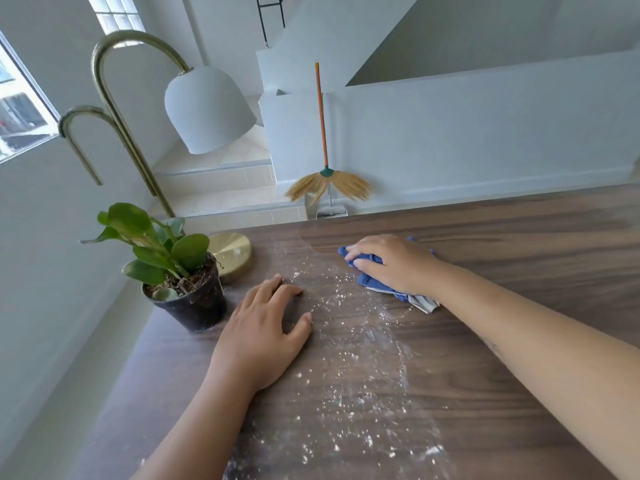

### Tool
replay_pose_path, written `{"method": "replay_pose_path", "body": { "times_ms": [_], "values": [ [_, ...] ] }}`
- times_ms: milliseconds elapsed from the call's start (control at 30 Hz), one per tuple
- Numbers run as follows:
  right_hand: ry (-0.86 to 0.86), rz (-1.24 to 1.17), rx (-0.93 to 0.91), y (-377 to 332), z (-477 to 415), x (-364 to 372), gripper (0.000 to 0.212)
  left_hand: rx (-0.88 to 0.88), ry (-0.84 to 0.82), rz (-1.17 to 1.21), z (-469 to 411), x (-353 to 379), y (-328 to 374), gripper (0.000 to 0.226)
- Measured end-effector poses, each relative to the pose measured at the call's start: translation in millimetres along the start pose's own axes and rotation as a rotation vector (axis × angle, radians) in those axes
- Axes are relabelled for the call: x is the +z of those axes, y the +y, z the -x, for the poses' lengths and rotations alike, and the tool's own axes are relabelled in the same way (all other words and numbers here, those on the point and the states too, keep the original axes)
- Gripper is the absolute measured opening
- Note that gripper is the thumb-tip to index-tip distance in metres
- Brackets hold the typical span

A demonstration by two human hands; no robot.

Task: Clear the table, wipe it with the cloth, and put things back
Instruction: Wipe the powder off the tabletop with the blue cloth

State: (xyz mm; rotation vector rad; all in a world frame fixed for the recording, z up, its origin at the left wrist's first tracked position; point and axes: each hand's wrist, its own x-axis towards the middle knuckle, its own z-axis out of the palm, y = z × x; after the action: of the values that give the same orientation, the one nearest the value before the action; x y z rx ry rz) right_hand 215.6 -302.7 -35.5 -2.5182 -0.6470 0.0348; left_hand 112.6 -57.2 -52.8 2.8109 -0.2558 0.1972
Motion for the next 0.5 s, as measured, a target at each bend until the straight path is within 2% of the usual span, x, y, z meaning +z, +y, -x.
{"method": "replay_pose_path", "body": {
  "times_ms": [300, 500],
  "values": [
    [0.020, 0.097, 0.055, -10.9, 116.8, 0.2, 0.022, 0.006, -0.011, 0.011, 0.9, -2.4, 5.0, 0.046],
    [0.074, 0.101, 0.135, -40.1, 158.7, 6.5, 0.025, 0.021, -0.041, -0.036, 7.7, -9.1, 14.1, 0.043]
  ]
}}
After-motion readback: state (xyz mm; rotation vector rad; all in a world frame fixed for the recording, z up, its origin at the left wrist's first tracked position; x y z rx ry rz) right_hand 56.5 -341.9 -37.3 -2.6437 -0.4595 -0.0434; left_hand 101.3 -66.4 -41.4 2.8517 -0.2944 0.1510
